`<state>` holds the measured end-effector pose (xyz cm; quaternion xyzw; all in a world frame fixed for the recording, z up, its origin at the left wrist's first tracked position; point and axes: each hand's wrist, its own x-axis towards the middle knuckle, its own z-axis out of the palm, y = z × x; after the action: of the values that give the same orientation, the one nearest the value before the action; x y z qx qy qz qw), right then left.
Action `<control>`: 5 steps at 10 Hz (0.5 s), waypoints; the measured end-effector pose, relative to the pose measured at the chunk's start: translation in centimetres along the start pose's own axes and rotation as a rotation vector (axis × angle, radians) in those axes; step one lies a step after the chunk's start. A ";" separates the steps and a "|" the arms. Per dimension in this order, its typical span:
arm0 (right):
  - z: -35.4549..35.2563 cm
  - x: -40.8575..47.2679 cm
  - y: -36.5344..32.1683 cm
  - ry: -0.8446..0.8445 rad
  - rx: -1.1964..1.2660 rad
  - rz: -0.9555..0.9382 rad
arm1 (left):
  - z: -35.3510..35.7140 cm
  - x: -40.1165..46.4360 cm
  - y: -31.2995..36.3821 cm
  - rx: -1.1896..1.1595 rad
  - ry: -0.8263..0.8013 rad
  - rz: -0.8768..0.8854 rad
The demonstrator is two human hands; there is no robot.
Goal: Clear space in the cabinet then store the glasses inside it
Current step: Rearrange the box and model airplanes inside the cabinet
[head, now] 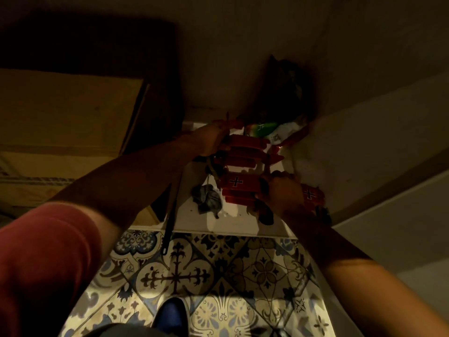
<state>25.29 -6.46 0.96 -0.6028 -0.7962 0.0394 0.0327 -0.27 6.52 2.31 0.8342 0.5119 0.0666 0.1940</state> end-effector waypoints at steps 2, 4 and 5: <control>-1.9 -0.5 -0.5 -0.046 0.080 -0.019 | -3.2 -1.8 3.0 0.039 -0.058 -0.106; -3.2 -1.4 -0.4 -0.058 0.204 0.037 | -5.8 -1.9 4.3 0.150 -0.040 -0.070; -2.9 -1.8 0.5 -0.055 0.283 0.019 | -7.1 -2.0 5.0 0.189 -0.033 -0.075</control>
<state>26.56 -8.00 3.76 -0.5985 -0.7774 0.1681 0.0954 0.75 4.51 10.97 0.8301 0.5434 -0.0030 0.1253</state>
